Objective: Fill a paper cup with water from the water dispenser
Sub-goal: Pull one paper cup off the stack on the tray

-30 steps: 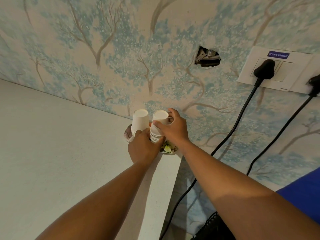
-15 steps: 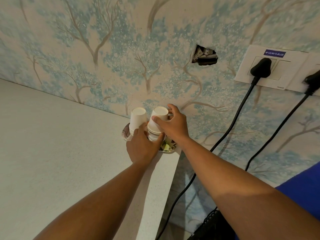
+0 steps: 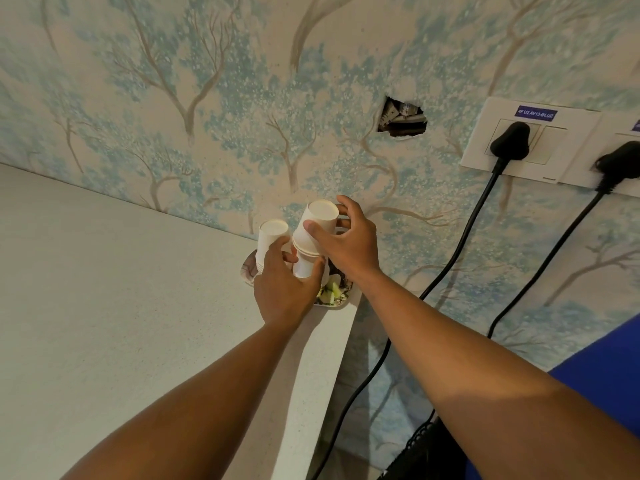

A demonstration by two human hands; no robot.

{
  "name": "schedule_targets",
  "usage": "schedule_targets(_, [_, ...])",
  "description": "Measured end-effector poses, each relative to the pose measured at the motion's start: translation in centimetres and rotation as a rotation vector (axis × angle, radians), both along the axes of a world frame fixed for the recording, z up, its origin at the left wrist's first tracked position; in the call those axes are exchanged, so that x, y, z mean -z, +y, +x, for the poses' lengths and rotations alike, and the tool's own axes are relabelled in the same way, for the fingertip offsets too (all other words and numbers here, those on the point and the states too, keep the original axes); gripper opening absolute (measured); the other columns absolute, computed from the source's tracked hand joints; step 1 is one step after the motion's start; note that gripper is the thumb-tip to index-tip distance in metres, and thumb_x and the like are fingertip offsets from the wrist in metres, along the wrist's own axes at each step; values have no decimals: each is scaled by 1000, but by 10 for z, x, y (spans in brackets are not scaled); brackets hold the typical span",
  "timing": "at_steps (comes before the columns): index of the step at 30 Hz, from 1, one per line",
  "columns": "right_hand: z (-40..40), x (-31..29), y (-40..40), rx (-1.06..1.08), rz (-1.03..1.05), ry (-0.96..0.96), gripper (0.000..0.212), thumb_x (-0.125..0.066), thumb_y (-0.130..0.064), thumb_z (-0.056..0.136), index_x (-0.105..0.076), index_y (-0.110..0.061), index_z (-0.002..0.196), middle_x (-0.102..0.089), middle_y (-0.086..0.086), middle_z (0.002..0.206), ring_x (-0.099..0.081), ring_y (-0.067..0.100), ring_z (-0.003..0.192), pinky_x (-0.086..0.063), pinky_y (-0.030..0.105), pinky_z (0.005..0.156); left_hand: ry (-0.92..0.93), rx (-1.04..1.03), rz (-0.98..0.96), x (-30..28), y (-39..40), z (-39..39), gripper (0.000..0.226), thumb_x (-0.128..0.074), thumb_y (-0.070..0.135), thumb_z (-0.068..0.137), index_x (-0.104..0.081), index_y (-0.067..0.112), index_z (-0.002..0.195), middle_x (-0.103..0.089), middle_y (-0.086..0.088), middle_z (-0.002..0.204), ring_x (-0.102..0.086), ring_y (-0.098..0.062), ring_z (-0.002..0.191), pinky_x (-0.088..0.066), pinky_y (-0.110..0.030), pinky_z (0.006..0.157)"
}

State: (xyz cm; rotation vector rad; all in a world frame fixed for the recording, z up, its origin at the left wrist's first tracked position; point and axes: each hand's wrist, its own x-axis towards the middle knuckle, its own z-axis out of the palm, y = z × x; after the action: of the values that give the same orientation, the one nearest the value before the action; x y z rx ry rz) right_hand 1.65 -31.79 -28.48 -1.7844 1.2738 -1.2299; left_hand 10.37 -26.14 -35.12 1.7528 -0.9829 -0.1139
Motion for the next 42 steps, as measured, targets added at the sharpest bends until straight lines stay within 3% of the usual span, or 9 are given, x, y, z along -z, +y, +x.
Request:
schedule_targets(3, [-1, -7, 1, 13, -39, -79, 81, -77, -56, 66, -46, -30, 136, -59, -3, 133, -60, 18, 114, -57, 41, 90, 23, 27, -24, -4, 0, 0, 52, -67, 48, 85, -50, 27, 130, -63, 8, 118, -44, 0, 98, -39, -23, 83])
schedule_targets(8, [-2, -21, 0, 13, -45, -228, 74, -81, -41, 73, -48, -21, 137, -61, -1, 130, -62, 13, 106, -57, 27, 83, 233, 107, -180, -21, -3, -4, 25, -48, 27, 100, -59, 22, 122, -60, 10, 108, -54, -8, 99, -41, -20, 81])
schedule_targets(13, [0, -29, 2, 10, 35, -344, 69, -80, -36, 76, -49, -22, 136, -58, -3, 126, -61, 12, 103, -52, 20, 75, 389, 133, -250, -35, -13, -8, 24, -44, 29, 102, -65, 22, 109, -69, 2, 103, -63, -17, 97, -54, -38, 88])
schedule_targets(16, [2, -32, 2, 14, 88, -395, 64, -78, -34, 78, -49, -23, 134, -58, -2, 126, -61, 14, 102, -51, 21, 74, 422, 164, -259, -39, -15, -8, 24, -45, 30, 101, -67, 24, 108, -70, 3, 103, -64, -15, 97, -54, -34, 85])
schedule_targets(22, [7, -31, 4, 19, 214, -468, 62, -79, -36, 76, -49, -22, 128, -60, 1, 119, -61, 19, 104, -57, 37, 86, 393, 237, -255, -41, -13, -10, 27, -47, 25, 101, -70, 16, 110, -72, 2, 99, -65, -10, 92, -48, -20, 73])
schedule_targets(29, [11, -31, 2, 31, 169, -421, 61, -78, -37, 76, -50, -22, 128, -60, 0, 119, -60, 20, 107, -54, 44, 95, 405, 219, -237, -39, -14, -10, 26, -47, 26, 99, -72, 17, 102, -72, 2, 90, -63, -11, 81, -45, -21, 69])
schedule_targets(34, [11, -32, 4, 49, 170, -448, 60, -78, -35, 77, -52, -20, 129, -61, 1, 121, -60, 20, 108, -54, 39, 92, 384, 172, -218, -40, -13, -11, 27, -47, 29, 98, -72, 19, 105, -73, 3, 96, -66, -13, 89, -52, -25, 77])
schedule_targets(39, [7, -41, 4, 60, 142, -506, 55, -78, -34, 78, -53, -20, 125, -62, -1, 114, -61, 14, 98, -52, 27, 77, 462, 158, -169, -33, -10, -5, 22, -48, 26, 97, -70, 23, 94, -68, 5, 83, -59, -10, 79, -49, -29, 72])
schedule_targets(42, [8, -39, 3, 52, 118, -439, 59, -80, -36, 75, -52, -22, 125, -62, -2, 114, -62, 14, 98, -54, 31, 82, 480, 164, -153, -28, -9, -3, 21, -49, 27, 97, -71, 26, 99, -71, 3, 91, -62, -13, 86, -52, -33, 79])
